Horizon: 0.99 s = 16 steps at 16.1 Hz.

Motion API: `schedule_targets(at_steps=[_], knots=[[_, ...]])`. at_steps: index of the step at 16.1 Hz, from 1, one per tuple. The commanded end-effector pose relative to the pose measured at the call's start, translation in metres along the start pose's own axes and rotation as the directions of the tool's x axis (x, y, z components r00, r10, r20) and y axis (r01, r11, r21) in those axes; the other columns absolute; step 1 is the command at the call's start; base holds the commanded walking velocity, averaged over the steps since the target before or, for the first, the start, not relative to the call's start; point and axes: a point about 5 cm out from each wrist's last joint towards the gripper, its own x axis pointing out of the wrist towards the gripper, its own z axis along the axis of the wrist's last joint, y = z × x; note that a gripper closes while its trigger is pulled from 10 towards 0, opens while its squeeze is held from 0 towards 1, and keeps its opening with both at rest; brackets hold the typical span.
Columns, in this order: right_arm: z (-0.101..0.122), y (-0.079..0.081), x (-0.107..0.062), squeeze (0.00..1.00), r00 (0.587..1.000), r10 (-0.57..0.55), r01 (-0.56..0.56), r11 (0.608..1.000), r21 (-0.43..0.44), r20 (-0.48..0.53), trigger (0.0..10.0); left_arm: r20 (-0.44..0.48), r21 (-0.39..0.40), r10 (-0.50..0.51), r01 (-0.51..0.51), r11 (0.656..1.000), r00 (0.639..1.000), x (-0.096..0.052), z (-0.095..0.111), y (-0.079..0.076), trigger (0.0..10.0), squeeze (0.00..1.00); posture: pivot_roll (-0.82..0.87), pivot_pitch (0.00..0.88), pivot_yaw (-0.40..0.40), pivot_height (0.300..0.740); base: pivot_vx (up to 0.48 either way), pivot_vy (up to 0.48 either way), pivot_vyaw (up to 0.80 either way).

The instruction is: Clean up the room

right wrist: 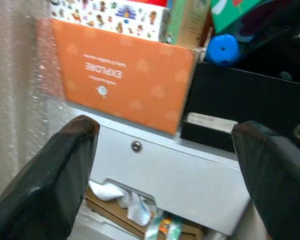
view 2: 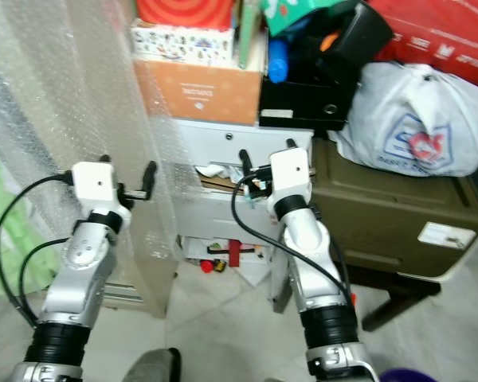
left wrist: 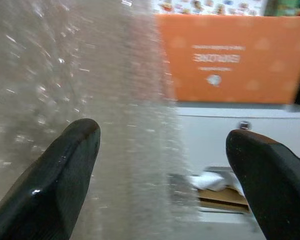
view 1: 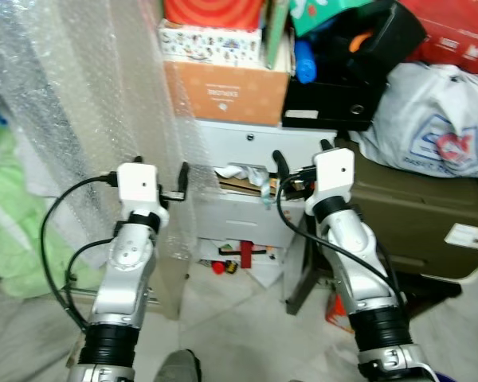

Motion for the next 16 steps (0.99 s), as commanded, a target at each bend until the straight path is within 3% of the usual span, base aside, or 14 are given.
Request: schedule_targets(at_steps=[1, 4, 7, 12, 13, 16], knots=[[0.001, -0.003, 0.002, 0.00, 1.000, -0.010, 0.010, 1.000, -0.011, 0.002, 10.0, 0.003, 0.002, -0.007, 0.007, 1.000, 1.000, 0.002, 0.003, -0.003, 10.0, 0.00, 0.02, 0.000, -0.032, 0.740, 0.000, 0.000, 0.80], [0.001, -0.005, 0.001, 0.00, 1.000, -0.016, 0.016, 1.000, -0.015, 0.000, 10.0, 0.000, 0.017, 0.004, -0.004, 1.000, 1.000, 0.003, 0.004, -0.002, 10.0, 0.00, 0.02, 0.000, -0.032, 0.740, 0.000, 0.000, 0.80], [-0.002, -0.014, -0.012, 0.00, 0.999, -0.031, 0.030, 0.998, -0.049, -0.018, 10.0, -0.008, 0.041, 0.024, -0.024, 0.999, 1.000, -0.001, 0.010, 0.004, 10.0, 0.00, 0.02, 0.000, -0.032, 0.740, 0.000, 0.000, 0.61], [-0.007, -0.032, -0.042, 0.00, 0.994, -0.091, 0.083, 0.989, -0.121, -0.061, 10.0, -0.053, 0.078, 0.024, -0.020, 0.997, 0.998, -0.024, 0.007, 0.015, 10.0, 0.00, 0.02, 0.000, -0.025, 0.740, 0.000, 0.000, 0.00], [-0.010, -0.039, -0.053, 0.00, 0.989, -0.120, 0.105, 0.981, -0.166, -0.083, 10.0, -0.081, 0.095, 0.015, -0.008, 0.995, 0.997, -0.034, 0.004, 0.018, 10.0, 0.00, 0.02, 0.000, -0.025, 0.740, 0.000, 0.000, 0.00], [-0.011, -0.043, -0.058, 0.00, 0.985, -0.144, 0.123, 0.973, -0.195, -0.095, 10.0, -0.086, 0.091, -0.080, 0.088, 0.992, 0.993, -0.043, 0.004, 0.014, 10.0, 0.00, 0.02, 0.000, -0.025, 0.740, 0.000, 0.000, 0.00]])
